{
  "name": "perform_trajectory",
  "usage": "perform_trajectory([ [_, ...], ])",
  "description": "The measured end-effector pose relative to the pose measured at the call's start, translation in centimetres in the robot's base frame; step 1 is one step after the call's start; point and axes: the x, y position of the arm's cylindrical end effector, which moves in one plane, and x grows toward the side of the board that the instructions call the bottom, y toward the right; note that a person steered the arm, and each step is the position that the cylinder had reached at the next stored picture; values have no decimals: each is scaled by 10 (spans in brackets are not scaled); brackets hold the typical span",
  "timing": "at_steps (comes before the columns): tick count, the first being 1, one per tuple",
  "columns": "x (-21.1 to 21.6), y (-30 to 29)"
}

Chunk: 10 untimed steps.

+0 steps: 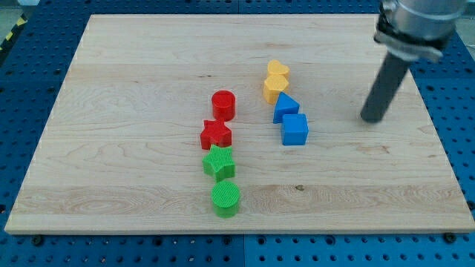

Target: Nudge the green circle left a bit

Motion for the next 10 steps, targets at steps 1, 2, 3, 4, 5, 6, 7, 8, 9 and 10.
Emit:
perform_trajectory([
  [1,61,0],
  [2,118,-10],
  [3,137,-38],
  [4,137,-78],
  [5,137,-123],
  [6,136,-125],
  [7,136,-151],
  [8,136,-173],
  [9,136,-179],
  [10,136,-201],
])
